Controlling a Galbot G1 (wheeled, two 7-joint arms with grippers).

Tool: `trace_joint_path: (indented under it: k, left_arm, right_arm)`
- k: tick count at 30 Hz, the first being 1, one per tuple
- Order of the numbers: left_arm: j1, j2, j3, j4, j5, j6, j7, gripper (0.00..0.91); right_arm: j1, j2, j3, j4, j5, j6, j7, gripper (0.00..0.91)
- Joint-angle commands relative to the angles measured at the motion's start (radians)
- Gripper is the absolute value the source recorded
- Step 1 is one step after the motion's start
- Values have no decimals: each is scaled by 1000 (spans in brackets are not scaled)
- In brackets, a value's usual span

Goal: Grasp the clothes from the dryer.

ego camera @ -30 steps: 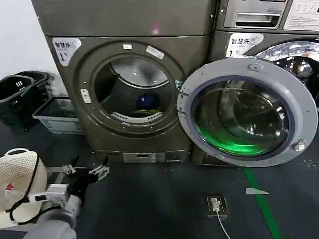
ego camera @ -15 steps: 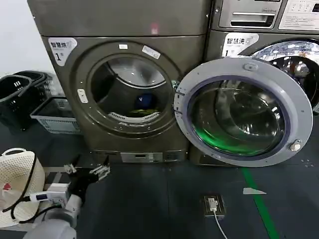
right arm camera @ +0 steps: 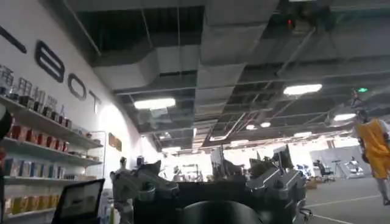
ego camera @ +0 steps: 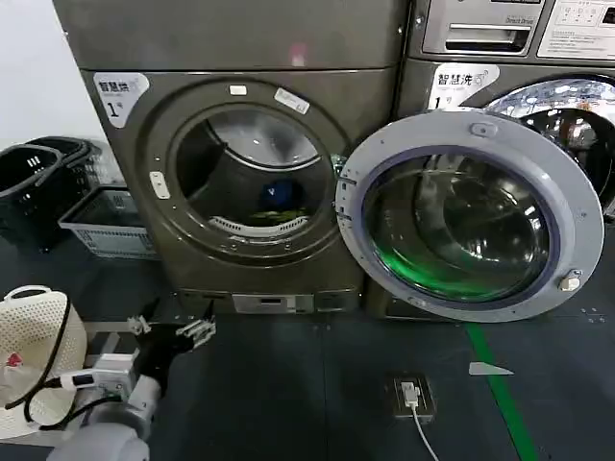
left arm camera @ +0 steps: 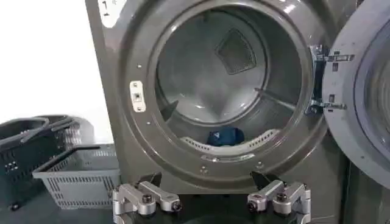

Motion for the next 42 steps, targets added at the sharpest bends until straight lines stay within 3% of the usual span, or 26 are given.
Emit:
trace_joint_path:
  k: [1, 42]
  left_arm:
    - [2, 0, -1, 0, 2, 49, -3, 907]
    - [-7, 17, 10, 3, -20, 49, -43, 907]
  right_arm:
    - [0, 2, 1, -1, 3, 16, 1, 907]
    - [-6, 5, 3, 7, 14, 9, 12, 907]
